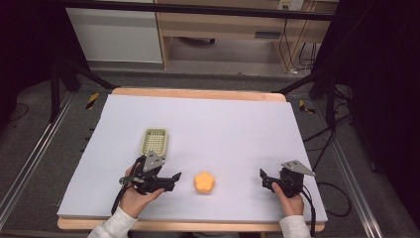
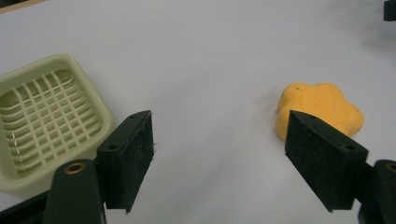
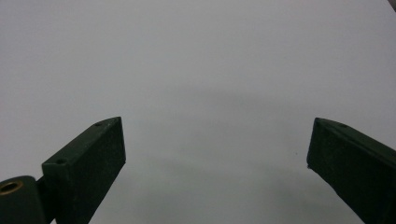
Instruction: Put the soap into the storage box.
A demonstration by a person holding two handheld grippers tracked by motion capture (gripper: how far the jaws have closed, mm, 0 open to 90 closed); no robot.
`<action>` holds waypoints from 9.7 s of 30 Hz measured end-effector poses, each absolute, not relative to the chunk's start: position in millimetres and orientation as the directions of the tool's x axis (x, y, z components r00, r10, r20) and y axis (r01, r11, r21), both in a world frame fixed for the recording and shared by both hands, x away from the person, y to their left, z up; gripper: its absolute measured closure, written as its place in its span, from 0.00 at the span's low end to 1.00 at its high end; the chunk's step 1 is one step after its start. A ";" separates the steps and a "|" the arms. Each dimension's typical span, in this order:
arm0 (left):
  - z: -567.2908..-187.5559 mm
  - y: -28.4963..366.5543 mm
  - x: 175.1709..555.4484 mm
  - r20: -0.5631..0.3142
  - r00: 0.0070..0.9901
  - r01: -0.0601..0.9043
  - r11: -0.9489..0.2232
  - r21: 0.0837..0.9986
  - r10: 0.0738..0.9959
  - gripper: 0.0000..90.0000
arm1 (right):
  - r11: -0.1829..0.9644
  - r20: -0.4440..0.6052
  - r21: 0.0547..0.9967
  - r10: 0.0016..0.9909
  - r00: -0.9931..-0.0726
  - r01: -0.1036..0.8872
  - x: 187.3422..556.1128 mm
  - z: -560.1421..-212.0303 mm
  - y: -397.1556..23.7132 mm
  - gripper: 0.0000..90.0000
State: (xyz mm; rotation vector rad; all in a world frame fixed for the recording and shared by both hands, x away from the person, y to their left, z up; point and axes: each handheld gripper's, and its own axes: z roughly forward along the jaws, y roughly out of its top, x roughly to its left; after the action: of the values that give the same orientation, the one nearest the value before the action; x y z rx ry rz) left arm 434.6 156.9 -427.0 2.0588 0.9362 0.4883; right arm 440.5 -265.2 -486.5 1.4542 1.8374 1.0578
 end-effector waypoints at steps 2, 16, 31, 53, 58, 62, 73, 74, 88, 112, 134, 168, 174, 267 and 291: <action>-424.7 152.4 435.2 0.014 0.657 0.441 -0.400 0.803 0.753 0.26 | 0.103 0.038 0.847 0.967 -0.253 0.521 440.7 -486.6 -265.0 0.05; -422.3 119.9 439.3 0.026 0.704 0.425 -0.450 0.786 0.710 0.26 | 0.106 0.035 0.848 0.966 -0.254 0.519 440.7 -486.7 -264.8 0.05; -424.0 102.4 442.2 0.020 0.731 0.430 -0.482 0.764 0.683 0.24 | 0.105 0.039 0.845 0.966 -0.256 0.524 441.1 -486.8 -265.1 0.05; -429.6 77.0 442.3 0.027 0.774 0.426 -0.551 0.717 0.633 0.22 | 0.107 0.038 0.844 0.966 -0.256 0.526 441.3 -486.8 -264.7 0.05; -433.4 71.1 441.5 0.039 0.786 0.419 -0.577 0.700 0.617 0.20 | 0.102 0.043 0.843 0.966 -0.255 0.528 441.4 -486.8 -264.8 0.05; -435.9 68.1 441.6 0.036 0.791 0.423 -0.589 0.689 0.611 0.19 | 0.107 0.038 0.843 0.966 -0.257 0.527 441.4 -486.9 -264.6 0.05; -441.1 61.6 442.7 0.039 0.800 0.423 -0.609 0.671 0.599 0.18 | 0.108 0.039 0.842 0.965 -0.258 0.529 441.6 -486.9 -264.5 0.05; -441.5 61.3 443.0 0.041 0.799 0.424 -0.611 0.669 0.600 0.18 | 0.108 0.038 0.842 0.965 -0.258 0.529 441.7 -487.0 -264.5 0.05; -450.8 55.4 446.7 0.048 0.797 0.438 -0.630 0.642 0.603 0.18 | 0.111 0.036 0.841 0.965 -0.261 0.529 441.7 -487.1 -264.3 0.05; -467.7 45.6 450.9 0.046 0.810 0.457 -0.679 0.575 0.584 0.26 | 0.113 0.036 0.840 0.964 -0.263 0.531 442.2 -487.1 -264.4 0.05; -468.0 46.5 451.1 0.043 0.809 0.461 -0.677 0.574 0.586 0.29 | 0.112 0.040 0.837 0.964 -0.264 0.536 442.2 -486.9 -264.2 0.05; -466.9 52.9 451.7 0.041 0.805 0.466 -0.674 0.573 0.592 0.29 | 0.112 0.040 0.837 0.964 -0.264 0.535 442.5 -487.1 -264.5 0.05; -467.5 52.3 451.0 0.068 0.811 0.443 -0.686 0.577 0.581 0.26 | 0.111 0.041 0.837 0.964 -0.264 0.536 442.3 -486.9 -264.2 0.05; -384.0 163.1 504.1 0.043 0.594 0.535 -0.435 0.724 0.803 0.29 | 0.104 0.052 0.833 0.963 -0.263 0.543 443.7 -487.5 -265.6 0.05; -394.7 192.4 543.9 0.033 0.505 0.588 -0.372 0.718 0.863 0.29 | 0.103 0.053 0.833 0.964 -0.262 0.544 443.6 -487.4 -265.5 0.05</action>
State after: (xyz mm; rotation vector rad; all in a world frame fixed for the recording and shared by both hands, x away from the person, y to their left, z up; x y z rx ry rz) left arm 543.9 192.4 -394.7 2.0962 1.1828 0.5417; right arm 443.6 -265.5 -487.4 1.4683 1.8661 1.0520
